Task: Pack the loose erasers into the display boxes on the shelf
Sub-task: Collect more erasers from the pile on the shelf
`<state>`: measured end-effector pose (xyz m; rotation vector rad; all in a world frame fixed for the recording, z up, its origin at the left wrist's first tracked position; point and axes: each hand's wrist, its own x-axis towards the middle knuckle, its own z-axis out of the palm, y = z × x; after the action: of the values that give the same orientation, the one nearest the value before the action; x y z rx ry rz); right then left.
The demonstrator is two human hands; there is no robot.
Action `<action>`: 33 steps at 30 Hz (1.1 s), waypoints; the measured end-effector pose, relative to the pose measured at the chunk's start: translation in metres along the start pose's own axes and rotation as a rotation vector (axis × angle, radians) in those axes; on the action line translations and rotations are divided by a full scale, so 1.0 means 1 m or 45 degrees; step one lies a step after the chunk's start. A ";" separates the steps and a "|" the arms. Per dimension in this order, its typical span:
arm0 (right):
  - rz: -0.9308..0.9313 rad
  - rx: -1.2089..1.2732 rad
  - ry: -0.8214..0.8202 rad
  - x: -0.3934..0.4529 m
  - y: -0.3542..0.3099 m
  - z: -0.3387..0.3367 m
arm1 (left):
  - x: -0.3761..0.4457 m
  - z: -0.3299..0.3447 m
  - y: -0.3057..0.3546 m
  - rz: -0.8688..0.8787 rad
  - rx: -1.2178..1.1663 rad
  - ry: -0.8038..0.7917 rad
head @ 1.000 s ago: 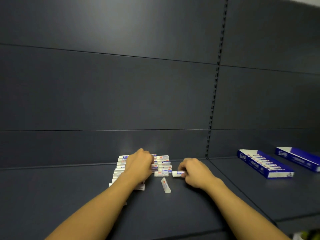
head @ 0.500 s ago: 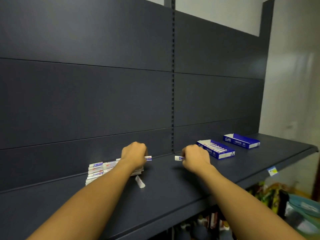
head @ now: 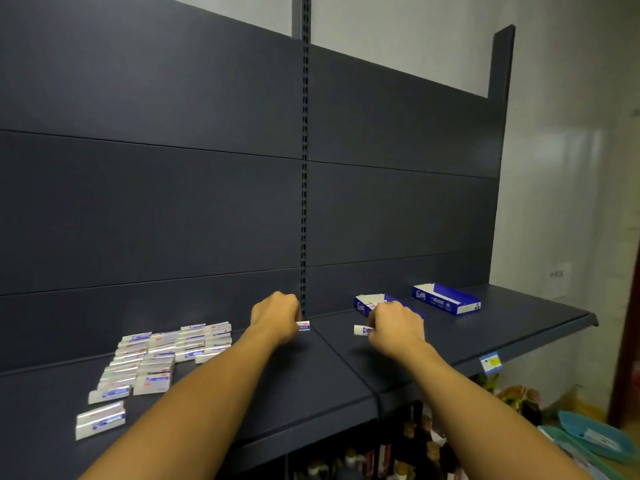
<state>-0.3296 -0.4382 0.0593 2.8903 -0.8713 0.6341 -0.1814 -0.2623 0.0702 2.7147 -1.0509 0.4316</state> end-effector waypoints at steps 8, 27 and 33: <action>-0.037 0.026 -0.016 0.015 0.077 -0.002 | 0.013 0.015 0.073 -0.087 -0.061 0.002; 0.009 0.375 -0.071 0.115 0.154 0.031 | 0.117 0.061 0.146 -0.118 -0.382 0.003; 0.007 0.626 -0.016 0.162 0.169 0.037 | 0.160 0.080 0.151 -0.148 -0.602 0.019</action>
<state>-0.2847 -0.6700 0.0797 3.3198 -0.8207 0.9505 -0.1560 -0.4946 0.0607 2.3286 -0.8546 0.1561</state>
